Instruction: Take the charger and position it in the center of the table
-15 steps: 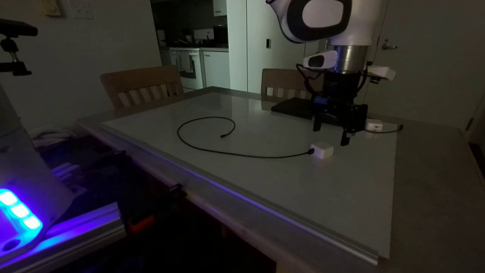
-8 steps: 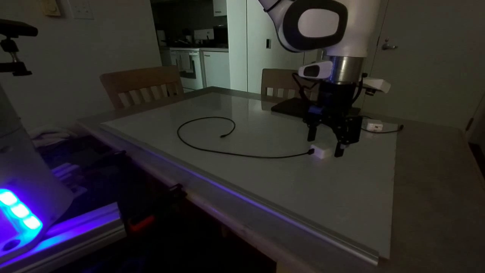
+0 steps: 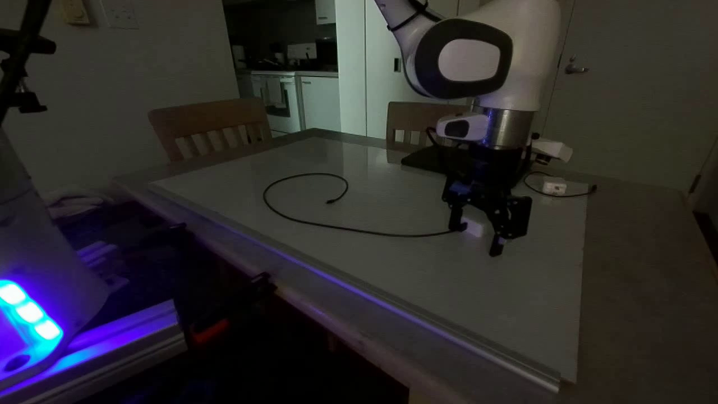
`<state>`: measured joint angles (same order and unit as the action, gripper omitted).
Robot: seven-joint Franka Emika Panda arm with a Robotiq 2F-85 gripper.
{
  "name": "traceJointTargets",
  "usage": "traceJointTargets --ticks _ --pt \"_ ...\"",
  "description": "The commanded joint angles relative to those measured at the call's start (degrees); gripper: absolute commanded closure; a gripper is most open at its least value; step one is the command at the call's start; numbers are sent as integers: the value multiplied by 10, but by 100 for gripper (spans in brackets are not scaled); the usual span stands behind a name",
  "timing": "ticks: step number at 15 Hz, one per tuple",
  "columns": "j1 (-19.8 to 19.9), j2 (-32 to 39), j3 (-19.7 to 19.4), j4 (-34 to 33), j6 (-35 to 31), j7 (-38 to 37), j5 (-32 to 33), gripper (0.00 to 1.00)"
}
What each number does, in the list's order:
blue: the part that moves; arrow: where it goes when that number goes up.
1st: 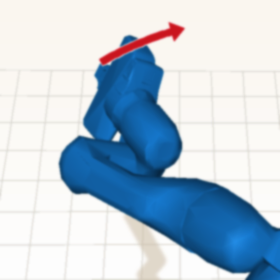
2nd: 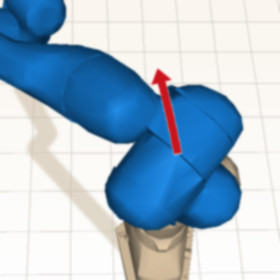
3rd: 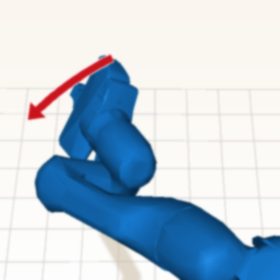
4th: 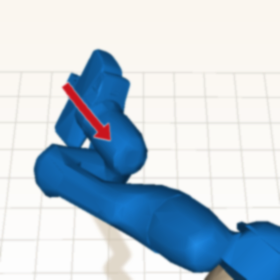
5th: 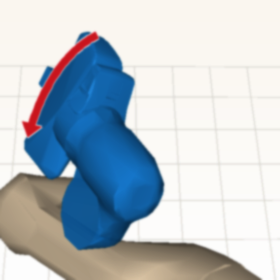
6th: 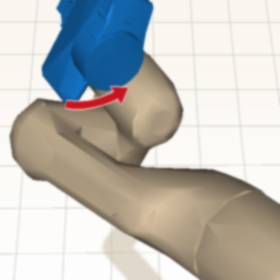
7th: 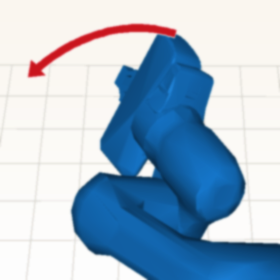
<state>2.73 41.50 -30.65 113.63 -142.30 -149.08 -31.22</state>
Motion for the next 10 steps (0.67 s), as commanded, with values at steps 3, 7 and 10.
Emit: traceJointTargets --ticks 3,7,10 --pt "57 -61 69 58 -52 5 43 0" --pt "60 -85 87 92 -92 4 58 0" --pt "63 -94 99 108 -131 10 60 0"
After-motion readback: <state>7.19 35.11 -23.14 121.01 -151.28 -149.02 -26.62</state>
